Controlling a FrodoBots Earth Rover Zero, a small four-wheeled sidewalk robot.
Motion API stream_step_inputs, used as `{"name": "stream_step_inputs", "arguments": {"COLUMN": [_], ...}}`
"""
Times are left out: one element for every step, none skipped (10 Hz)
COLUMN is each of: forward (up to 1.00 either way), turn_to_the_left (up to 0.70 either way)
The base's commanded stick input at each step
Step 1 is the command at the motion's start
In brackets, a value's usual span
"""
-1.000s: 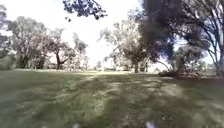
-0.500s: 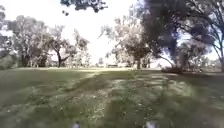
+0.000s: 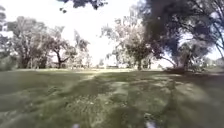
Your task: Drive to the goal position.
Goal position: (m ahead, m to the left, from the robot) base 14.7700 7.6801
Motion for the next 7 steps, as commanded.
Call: {"name": "stream_step_inputs", "arguments": {"forward": [0.7, 0.7, 0.7, 0.7, 0.7, 0.7, 0.7], "turn_to_the_left": [0.0, 0.0, 0.0, 0.0, 0.01, 0.04, 0.13]}}
